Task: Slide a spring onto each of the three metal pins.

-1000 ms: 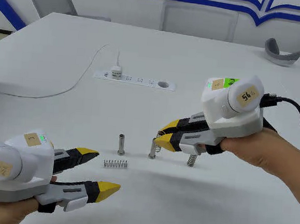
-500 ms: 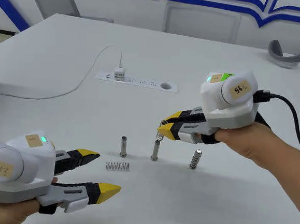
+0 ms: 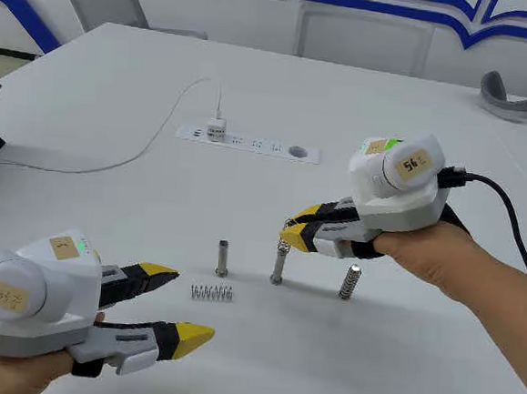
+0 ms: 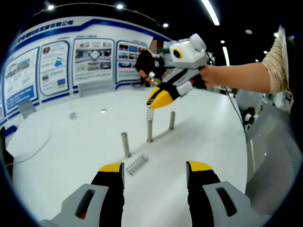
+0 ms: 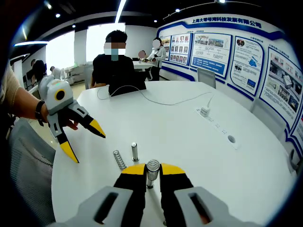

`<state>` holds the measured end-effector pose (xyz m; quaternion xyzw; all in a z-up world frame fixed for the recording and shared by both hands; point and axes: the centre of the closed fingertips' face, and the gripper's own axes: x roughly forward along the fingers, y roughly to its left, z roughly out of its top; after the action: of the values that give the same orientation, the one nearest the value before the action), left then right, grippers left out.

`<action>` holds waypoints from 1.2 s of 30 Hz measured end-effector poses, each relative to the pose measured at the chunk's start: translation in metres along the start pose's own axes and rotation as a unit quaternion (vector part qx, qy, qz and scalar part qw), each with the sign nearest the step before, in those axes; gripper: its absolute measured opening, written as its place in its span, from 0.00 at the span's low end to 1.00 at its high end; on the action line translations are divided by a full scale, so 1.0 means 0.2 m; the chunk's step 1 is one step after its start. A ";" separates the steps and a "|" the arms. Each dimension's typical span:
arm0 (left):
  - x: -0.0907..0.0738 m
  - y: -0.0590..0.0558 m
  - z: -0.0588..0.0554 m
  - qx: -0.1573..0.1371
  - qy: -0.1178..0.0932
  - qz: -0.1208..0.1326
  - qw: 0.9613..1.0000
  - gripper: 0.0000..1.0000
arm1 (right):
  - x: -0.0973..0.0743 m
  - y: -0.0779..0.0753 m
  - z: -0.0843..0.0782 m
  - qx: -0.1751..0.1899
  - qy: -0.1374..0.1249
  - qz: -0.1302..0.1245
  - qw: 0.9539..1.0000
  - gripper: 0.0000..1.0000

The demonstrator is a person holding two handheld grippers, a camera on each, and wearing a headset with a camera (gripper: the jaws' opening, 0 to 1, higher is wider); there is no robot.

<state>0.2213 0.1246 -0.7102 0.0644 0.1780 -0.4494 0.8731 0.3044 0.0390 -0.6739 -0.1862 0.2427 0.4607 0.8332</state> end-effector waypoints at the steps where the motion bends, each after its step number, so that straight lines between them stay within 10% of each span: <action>1: 0.00 0.00 0.00 0.000 0.000 0.000 1.000 0.53 | 0.00 0.00 0.00 0.000 0.000 0.000 1.000 0.12; 36: 0.02 0.02 -0.04 -0.010 0.005 0.002 1.000 0.52 | 0.16 0.01 -0.20 0.022 0.029 -0.012 0.999 0.12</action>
<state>0.2236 0.1259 -0.7189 0.0583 0.1871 -0.4454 0.8736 0.3081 0.0399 -0.7243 -0.1844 0.2747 0.4398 0.8349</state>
